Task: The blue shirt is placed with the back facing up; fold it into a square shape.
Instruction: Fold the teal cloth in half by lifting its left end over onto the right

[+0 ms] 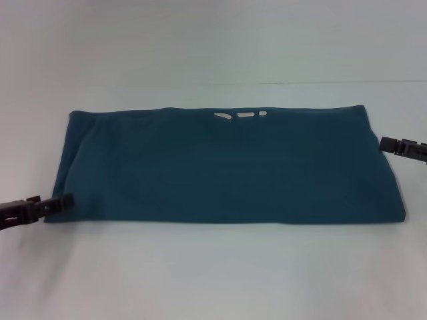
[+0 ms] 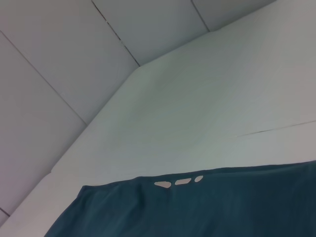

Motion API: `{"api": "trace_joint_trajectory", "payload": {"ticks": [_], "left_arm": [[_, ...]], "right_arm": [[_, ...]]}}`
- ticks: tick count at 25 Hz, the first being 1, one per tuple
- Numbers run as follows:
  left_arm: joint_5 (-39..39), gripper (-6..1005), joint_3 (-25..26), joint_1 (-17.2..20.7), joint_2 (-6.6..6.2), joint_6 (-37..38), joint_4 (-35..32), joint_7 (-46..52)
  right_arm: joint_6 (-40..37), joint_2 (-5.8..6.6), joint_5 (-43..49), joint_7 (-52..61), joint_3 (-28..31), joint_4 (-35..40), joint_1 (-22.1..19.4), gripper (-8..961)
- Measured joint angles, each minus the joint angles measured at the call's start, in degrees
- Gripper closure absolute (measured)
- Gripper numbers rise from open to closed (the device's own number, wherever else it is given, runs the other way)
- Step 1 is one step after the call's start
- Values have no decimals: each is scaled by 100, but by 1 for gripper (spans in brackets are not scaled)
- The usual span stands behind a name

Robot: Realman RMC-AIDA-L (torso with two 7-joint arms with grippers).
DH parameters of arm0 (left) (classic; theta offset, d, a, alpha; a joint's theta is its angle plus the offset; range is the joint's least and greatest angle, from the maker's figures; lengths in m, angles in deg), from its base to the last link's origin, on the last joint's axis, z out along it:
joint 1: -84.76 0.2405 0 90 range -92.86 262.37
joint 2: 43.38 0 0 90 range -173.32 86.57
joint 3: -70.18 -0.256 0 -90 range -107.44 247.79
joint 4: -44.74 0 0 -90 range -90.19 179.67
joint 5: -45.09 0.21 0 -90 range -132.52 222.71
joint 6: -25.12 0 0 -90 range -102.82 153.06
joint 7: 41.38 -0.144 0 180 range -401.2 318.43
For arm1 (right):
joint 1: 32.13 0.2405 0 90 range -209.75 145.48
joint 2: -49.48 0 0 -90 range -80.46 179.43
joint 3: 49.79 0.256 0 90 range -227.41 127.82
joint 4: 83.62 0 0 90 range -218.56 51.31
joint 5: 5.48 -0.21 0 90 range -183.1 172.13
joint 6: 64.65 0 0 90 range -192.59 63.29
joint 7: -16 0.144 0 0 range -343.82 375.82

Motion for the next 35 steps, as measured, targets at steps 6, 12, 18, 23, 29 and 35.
{"api": "trace_joint_trajectory", "payload": {"ticks": [6,12,18,23,29,35], "left_arm": [[125,106,-12,-16,0,-268,157,16],[129,106,-25,-30,-2,-361,273,-5],[135,107,-91,-41,-9,-309,304,-15],[206,113,-107,-52,-9,-283,290,-7],[229,206,-97,-75,-14,-332,285,15],[253,424,-106,-114,-27,-349,275,72]], "right_arm": [[14,-1,-3,-25,0,-1,21,25],[23,8,-3,-38,0,-3,28,26],[31,7,-3,-41,0,-1,9,26],[32,12,-7,-48,33,2,-8,27],[31,15,-11,-86,61,6,-18,28],[31,7,-12,-106,62,6,-27,29]]}}
